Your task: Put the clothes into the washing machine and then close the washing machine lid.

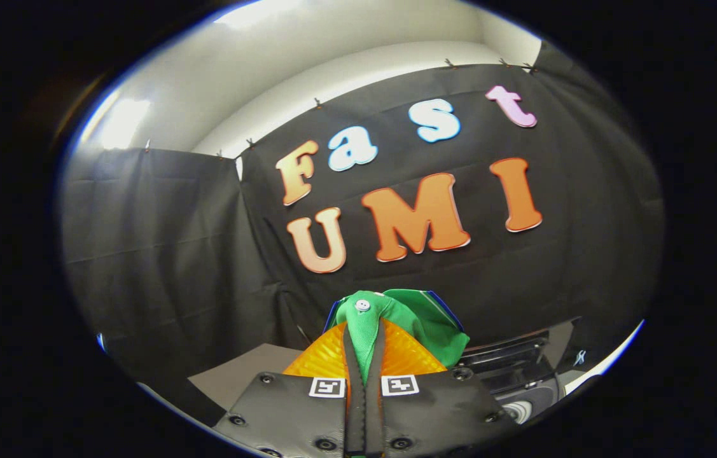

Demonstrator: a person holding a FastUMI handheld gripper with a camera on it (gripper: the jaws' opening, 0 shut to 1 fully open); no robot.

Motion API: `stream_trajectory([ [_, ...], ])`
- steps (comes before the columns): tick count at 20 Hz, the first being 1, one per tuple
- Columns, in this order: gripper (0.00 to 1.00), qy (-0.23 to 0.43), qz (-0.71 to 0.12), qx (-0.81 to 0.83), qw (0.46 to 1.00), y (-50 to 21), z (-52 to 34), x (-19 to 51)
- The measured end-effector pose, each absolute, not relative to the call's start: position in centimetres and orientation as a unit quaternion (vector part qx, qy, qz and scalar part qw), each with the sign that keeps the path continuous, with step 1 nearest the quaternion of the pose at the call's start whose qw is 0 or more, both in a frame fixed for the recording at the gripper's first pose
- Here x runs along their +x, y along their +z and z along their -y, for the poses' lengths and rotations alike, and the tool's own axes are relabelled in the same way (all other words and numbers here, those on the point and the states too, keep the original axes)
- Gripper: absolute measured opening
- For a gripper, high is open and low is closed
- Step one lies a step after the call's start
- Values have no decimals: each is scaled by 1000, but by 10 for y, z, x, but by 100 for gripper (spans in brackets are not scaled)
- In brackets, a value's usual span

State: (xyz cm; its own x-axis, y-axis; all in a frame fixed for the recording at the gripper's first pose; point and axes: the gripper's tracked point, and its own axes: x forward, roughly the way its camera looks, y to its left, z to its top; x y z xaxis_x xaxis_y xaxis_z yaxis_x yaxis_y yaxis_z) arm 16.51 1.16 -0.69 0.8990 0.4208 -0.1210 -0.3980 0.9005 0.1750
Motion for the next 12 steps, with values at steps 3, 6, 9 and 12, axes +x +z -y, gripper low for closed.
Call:
stream_trajectory([
  [3,7,175,-83,72,978,-13,48,182],
  [6,7,153,-97,66,981,-24,96,189],
  [9,7,148,-118,64,980,-44,131,196],
  [12,7,157,-145,63,975,-71,145,200],
])
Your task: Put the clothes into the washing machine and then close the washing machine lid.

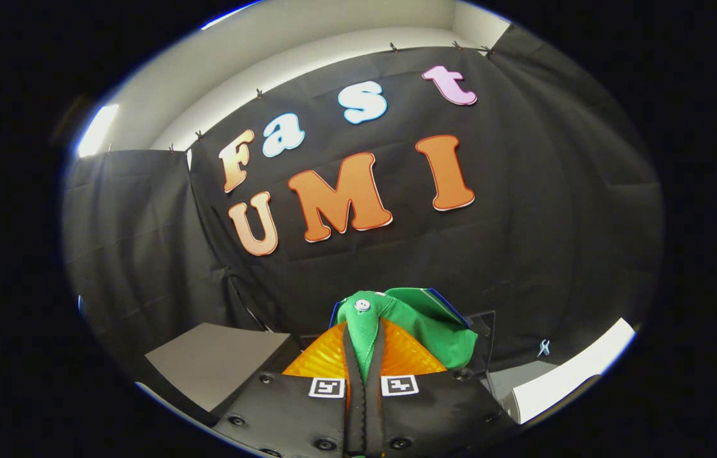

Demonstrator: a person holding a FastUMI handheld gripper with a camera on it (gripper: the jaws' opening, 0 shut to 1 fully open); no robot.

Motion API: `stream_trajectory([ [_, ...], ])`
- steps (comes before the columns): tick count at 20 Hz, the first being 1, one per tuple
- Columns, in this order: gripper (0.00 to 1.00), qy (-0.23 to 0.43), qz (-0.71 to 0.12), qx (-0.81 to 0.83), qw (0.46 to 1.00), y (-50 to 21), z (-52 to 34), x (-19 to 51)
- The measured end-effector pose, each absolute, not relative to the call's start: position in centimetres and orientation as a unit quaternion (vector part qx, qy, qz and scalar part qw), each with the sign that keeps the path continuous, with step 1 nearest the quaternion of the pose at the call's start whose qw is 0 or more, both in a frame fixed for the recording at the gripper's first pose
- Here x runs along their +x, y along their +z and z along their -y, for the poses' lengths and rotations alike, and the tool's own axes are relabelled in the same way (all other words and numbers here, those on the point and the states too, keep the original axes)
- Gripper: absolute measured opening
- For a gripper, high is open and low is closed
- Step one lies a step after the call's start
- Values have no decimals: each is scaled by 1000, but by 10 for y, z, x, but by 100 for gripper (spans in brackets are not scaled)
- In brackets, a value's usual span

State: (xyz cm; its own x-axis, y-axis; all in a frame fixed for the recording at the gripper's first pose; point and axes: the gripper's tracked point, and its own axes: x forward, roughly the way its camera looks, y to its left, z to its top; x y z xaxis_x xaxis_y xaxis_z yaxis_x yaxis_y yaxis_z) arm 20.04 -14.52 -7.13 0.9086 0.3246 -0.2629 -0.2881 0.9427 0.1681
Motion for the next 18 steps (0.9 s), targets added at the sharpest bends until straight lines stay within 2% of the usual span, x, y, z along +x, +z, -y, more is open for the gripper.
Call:
stream_trajectory([
  [9,8,195,-239,34,951,-191,138,234],
  [18,8,171,-352,28,920,-324,128,255],
])
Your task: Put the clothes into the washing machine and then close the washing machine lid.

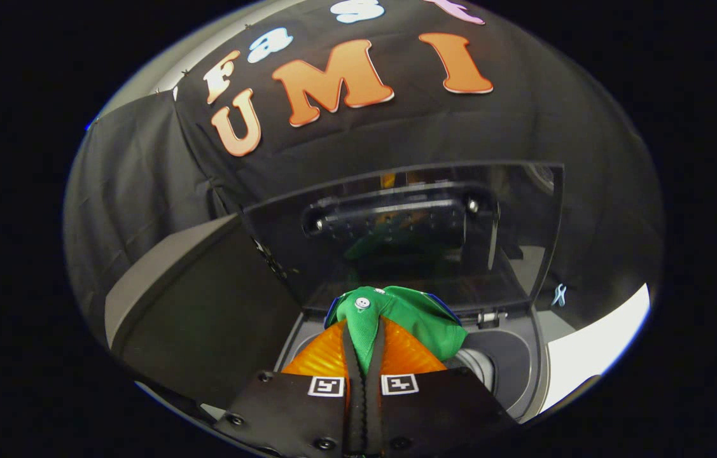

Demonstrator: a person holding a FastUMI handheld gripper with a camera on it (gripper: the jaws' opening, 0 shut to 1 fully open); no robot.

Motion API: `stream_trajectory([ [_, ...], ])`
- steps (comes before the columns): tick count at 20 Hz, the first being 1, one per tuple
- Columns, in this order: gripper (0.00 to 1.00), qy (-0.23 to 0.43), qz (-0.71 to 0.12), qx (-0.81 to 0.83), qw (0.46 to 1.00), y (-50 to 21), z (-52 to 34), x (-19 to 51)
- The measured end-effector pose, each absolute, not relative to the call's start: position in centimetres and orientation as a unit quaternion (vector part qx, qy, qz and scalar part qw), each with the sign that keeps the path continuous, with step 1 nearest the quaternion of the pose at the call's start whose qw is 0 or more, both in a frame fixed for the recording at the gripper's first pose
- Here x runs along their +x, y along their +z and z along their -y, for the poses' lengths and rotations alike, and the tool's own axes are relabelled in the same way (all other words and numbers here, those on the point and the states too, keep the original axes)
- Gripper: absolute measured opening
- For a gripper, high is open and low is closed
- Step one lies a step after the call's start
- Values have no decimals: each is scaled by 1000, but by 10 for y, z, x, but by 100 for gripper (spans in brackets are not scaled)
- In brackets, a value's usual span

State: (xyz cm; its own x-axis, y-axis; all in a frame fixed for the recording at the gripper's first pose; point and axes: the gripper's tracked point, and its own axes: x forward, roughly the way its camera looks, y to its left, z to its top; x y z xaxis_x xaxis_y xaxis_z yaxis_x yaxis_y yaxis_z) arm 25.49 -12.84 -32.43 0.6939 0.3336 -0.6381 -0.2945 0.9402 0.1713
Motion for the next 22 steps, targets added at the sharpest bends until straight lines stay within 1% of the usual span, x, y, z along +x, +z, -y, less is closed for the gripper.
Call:
stream_trajectory([
  [6,8,145,-399,4,906,-383,138,258],
  [10,8,123,-458,13,880,-430,144,240],
  [13,8,106,-514,-4,851,-460,150,219],
  [18,8,87,-550,-13,831,-465,153,213],
  [22,8,80,-558,-20,826,-465,154,212],
])
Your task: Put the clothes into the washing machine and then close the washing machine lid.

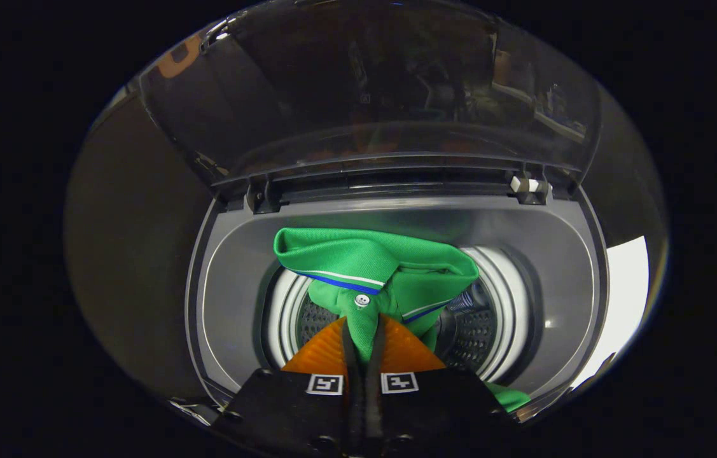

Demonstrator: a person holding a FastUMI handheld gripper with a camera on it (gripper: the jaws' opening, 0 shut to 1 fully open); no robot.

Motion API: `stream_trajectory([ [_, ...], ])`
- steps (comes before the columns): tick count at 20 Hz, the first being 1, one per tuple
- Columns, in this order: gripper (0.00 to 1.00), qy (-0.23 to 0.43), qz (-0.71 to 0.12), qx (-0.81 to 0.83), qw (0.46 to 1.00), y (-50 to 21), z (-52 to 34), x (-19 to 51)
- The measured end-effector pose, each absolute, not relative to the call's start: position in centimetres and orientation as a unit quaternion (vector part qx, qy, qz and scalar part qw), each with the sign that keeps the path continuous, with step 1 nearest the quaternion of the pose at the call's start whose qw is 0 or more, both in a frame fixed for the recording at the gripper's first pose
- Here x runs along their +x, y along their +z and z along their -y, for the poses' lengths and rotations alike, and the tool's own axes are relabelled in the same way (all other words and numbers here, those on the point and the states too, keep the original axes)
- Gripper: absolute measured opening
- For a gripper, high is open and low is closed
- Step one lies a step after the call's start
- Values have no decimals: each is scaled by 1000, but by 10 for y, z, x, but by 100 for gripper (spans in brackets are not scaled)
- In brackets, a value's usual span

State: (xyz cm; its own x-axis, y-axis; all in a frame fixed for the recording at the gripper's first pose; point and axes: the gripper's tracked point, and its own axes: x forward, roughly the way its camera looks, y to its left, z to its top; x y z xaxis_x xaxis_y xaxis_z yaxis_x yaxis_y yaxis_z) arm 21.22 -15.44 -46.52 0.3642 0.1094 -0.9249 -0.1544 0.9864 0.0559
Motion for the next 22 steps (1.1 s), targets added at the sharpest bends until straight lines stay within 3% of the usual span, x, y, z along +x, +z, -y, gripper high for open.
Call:
stream_trajectory([
  [2,9,75,-558,-25,826,-466,156,214],
  [11,99,72,-527,-18,847,-453,150,220],
  [22,99,92,-434,-1,896,-360,139,237],
])
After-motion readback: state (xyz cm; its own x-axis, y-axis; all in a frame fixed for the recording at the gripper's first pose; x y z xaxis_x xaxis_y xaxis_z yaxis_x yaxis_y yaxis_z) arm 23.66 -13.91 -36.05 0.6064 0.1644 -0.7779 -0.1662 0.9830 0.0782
